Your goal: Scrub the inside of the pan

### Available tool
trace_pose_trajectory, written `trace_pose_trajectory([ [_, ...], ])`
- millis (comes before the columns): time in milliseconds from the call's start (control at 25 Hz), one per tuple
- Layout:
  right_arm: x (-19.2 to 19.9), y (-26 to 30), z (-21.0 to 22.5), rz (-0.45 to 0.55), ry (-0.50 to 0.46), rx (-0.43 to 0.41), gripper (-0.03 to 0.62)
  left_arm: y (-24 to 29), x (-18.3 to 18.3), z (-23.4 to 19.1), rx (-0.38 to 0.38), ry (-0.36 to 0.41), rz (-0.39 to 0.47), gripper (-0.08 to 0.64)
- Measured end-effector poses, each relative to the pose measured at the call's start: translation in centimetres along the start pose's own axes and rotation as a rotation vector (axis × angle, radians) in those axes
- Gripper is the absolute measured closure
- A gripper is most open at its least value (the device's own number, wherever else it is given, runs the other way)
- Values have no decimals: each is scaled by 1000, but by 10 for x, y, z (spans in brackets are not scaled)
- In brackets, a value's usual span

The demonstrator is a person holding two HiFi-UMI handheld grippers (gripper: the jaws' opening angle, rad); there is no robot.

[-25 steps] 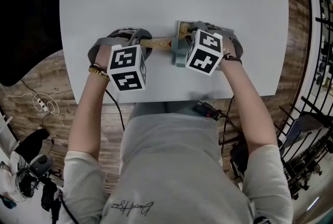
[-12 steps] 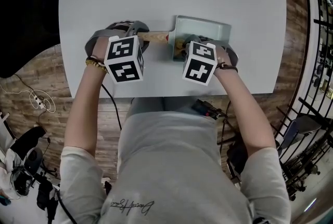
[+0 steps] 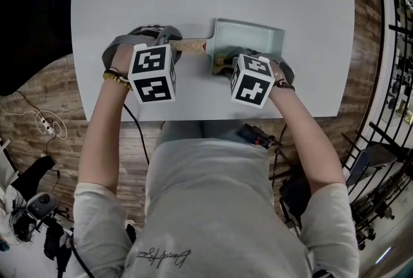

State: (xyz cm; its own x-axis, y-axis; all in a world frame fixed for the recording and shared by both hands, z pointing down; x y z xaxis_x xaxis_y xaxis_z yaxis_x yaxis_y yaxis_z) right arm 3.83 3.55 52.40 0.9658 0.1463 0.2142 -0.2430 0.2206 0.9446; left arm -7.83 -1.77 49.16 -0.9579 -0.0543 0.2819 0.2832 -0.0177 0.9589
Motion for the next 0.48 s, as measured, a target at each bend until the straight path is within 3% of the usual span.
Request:
trace_pose_trajectory([
  [160,4,-6,17,-1,9,17,525,-1,-1,1,-2,19,-19,422],
  [480,10,-24,77,-61,-31,232,523,-5,-6,5,8,18,-20,422],
])
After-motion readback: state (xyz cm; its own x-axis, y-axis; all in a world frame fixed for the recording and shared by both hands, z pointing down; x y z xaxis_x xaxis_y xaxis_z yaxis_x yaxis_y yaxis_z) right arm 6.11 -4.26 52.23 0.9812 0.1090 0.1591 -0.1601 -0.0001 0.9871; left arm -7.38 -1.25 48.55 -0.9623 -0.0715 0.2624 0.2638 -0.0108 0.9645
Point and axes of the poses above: the fingertips, and each gripper's own axes: y forward along the fingers, z to its right, x out of its underside, the point moved 3 cm from there along -y, backward along the fingers, and after that the axes turned 1 degree about -z, right-handed, at the moved point
